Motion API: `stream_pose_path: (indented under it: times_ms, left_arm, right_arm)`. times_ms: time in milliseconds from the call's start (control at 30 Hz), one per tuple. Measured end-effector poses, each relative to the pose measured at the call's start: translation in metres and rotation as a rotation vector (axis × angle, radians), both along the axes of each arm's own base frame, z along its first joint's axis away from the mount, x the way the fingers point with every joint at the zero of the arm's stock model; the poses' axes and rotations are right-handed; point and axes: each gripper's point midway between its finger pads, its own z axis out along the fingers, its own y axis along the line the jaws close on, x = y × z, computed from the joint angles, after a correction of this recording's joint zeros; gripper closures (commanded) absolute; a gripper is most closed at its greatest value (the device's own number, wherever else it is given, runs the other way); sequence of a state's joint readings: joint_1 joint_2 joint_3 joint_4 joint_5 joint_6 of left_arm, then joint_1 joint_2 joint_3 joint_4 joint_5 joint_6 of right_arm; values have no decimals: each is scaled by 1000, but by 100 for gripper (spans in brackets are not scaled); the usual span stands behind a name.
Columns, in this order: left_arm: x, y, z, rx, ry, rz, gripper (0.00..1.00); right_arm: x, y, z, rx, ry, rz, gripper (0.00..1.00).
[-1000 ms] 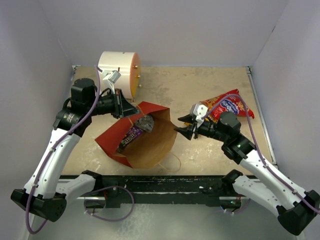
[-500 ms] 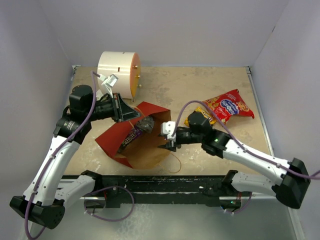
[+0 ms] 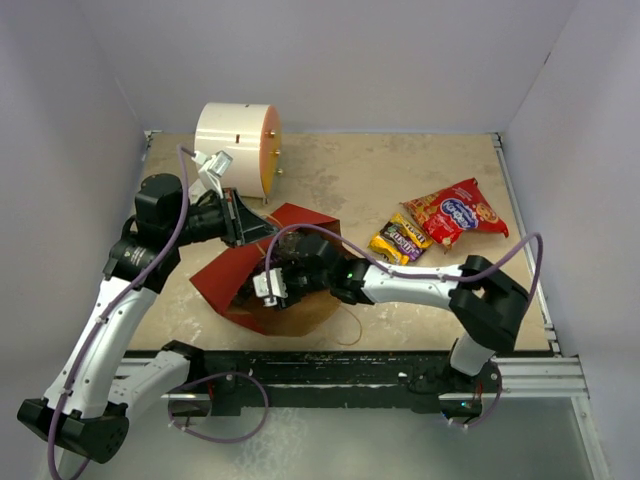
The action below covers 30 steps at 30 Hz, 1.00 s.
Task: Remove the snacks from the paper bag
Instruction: Take out the snack from the paper bag.
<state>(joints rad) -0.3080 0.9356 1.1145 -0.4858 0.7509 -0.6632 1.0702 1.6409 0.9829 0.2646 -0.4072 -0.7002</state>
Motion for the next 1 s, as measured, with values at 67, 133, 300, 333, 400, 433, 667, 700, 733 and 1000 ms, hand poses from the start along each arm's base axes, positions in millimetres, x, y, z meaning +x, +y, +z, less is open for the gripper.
stream_pose_path:
  times_ms: [67, 133, 300, 333, 400, 433, 667, 700, 733, 1000]
  left_arm:
    - [-1, 1, -2, 11, -3, 4, 100]
    - [0, 3, -4, 23, -5, 10, 100]
    - [0, 7, -8, 56, -2, 25, 100]
    - [0, 7, -8, 62, -4, 26, 100]
    - [0, 8, -6, 71, -12, 27, 100]
    - [0, 8, -4, 72, -16, 26, 100]
    - [1, 7, 6, 66, -34, 17, 100]
    - [1, 6, 5, 65, -30, 13, 100]
    - [1, 6, 5, 65, -28, 10, 100]
    - [4, 2, 5, 72, -34, -27, 100]
  right_arm:
    - [6, 8, -6, -6, -28, 10, 46]
    - [11, 13, -13, -15, -52, 20, 45]
    - [22, 22, -38, -56, -97, 31, 44]
    - [23, 23, -44, -61, -98, 31, 44]
    - [26, 24, -53, -70, -106, 29, 43]
    - [27, 25, -57, -74, -110, 26, 43]
    - [37, 36, -82, -93, -115, 16, 33]
    - [40, 39, -83, -93, -118, 13, 33]
    - [43, 43, -84, -92, -123, 10, 33]
    - [62, 62, -87, -80, -157, -30, 31]
